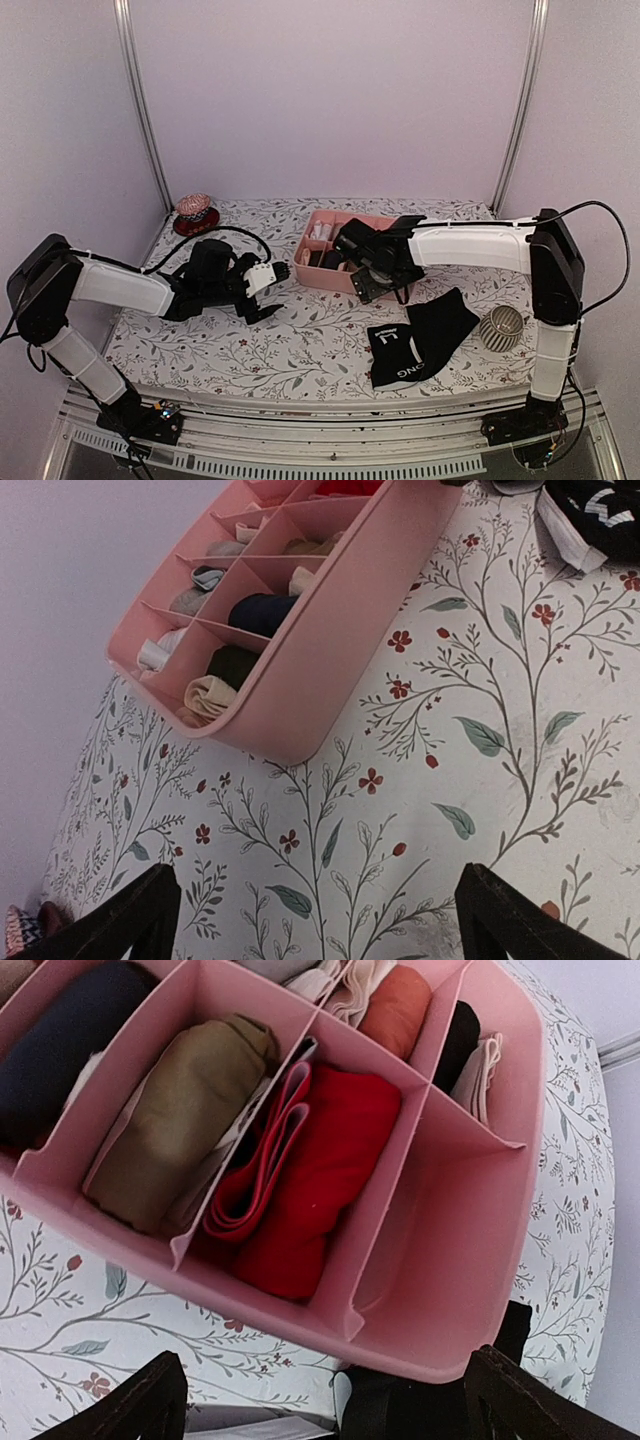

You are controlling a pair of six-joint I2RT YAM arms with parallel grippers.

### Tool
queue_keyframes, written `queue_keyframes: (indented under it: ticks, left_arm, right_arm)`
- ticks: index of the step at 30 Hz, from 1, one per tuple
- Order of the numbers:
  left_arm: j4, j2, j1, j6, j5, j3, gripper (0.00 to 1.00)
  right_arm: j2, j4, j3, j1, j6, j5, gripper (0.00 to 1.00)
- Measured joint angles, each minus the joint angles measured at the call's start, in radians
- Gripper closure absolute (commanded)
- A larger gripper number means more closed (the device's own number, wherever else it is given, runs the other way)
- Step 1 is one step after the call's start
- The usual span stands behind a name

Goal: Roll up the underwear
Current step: Move the storage box to the center of the board.

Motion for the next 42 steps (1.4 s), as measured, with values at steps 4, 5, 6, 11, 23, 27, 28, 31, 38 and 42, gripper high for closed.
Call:
queue_keyframes:
  ticks: [4, 5, 6, 11, 23, 27, 28, 31, 38, 42]
  left_arm:
    - [0.0, 0.0, 0.0, 0.0, 0.0, 0.0, 0.01]
    - [0.0, 0.0, 0.0, 0.0, 0.0, 0.0, 0.01]
    - [0.0, 0.0, 0.0, 0.0, -0.001, 0.0, 0.01]
    - [0.0, 0.0, 0.0, 0.0, -0.003, 0.0, 0.01]
    - [0.0, 0.002, 0.0, 0.0, -0.003, 0.0, 0.02]
    - [0.0, 0.002, 0.0, 0.0, -0.003, 0.001, 0.01]
    - [-0.001, 0.003, 0.0, 0.0, -0.003, 0.002, 0.01]
    - [-0.001, 0.004, 0.0, 0.0, -0.003, 0.004, 0.01]
    - [-0.004, 0.009, 0.0, 0.0, -0.003, 0.009, 0.02]
    - [-0.006, 0.009, 0.0, 0.0, -0.003, 0.009, 0.01]
  right_arm:
    - [0.013, -0.002, 0.016, 0.025, -0.003, 0.029, 0.01]
    - [0.026, -0.003, 0.032, 0.027, 0.0, 0.039, 0.01]
    - [0.048, -0.009, 0.058, 0.029, 0.005, 0.057, 0.01]
    - [0.199, -0.069, 0.22, 0.027, 0.036, 0.138, 0.01]
    - [0.306, -0.117, 0.372, -0.079, 0.021, 0.168, 0.01]
    - [0.309, -0.104, 0.405, -0.161, -0.009, 0.183, 0.01]
    - [0.309, -0.094, 0.41, -0.173, -0.017, 0.187, 0.01]
    - [0.316, -0.034, 0.428, -0.208, -0.072, 0.197, 0.01]
    - [0.41, 0.078, 0.55, -0.203, -0.212, 0.156, 0.01]
    - [0.478, 0.122, 0.628, -0.196, -0.264, 0.138, 0.01]
